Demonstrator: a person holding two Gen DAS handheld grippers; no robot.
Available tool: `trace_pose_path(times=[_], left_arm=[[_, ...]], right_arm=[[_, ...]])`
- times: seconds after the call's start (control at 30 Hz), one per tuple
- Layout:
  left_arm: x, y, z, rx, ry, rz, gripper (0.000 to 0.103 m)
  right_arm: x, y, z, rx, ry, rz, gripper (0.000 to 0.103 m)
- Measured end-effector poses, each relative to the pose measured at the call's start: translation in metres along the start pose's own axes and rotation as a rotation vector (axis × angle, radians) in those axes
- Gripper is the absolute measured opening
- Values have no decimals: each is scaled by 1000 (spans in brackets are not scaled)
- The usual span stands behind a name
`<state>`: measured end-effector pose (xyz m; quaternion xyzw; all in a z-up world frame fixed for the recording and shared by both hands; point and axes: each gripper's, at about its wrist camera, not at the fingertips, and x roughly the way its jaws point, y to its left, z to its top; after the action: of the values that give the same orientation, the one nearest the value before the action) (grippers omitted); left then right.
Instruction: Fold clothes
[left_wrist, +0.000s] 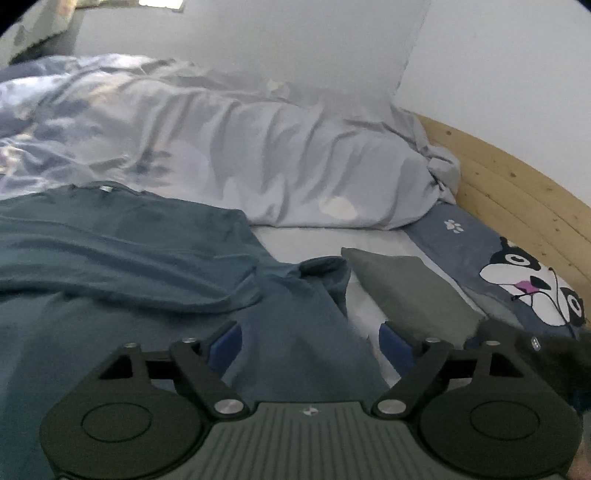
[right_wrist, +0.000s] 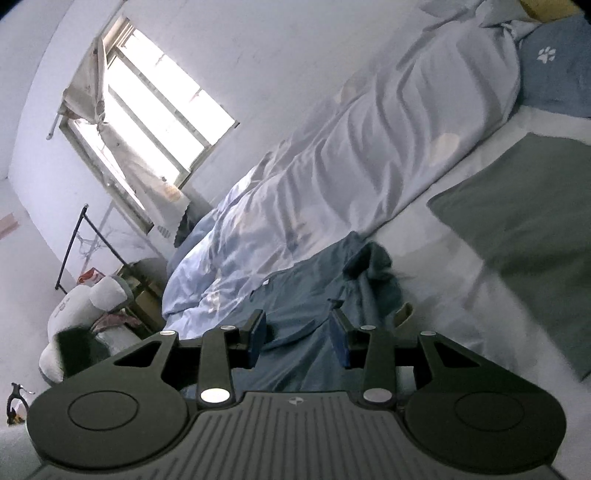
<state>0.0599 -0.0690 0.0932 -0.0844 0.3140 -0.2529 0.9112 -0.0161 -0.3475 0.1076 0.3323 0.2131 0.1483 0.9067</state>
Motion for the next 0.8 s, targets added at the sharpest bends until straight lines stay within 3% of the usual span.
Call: trace_pose_path(times=[0.17, 0.33, 0.43, 0.6, 0.67, 0.8], left_arm=[[-30, -11, -21, 19, 15, 74, 87], [-50, -26, -35, 60, 15, 95, 87], [-54, -49, -39, 125, 7, 88, 87], [-43, -98, -54, 206, 51, 4, 87], [-34, -126, -69, 262, 110, -31, 87], [-19, -183, -115, 467, 172, -9, 80]], right_arm=[[-14, -8, 7, 13, -26, -15, 40], [-37, -20, 18, 17, -75, -41, 40], [-55, -33, 27, 43, -120, -65, 40], [-80, -54, 37, 67, -166, -116, 41], [-85, -60, 38, 69, -170, -130, 41], [-94, -68, 39, 56, -161, -140, 41]])
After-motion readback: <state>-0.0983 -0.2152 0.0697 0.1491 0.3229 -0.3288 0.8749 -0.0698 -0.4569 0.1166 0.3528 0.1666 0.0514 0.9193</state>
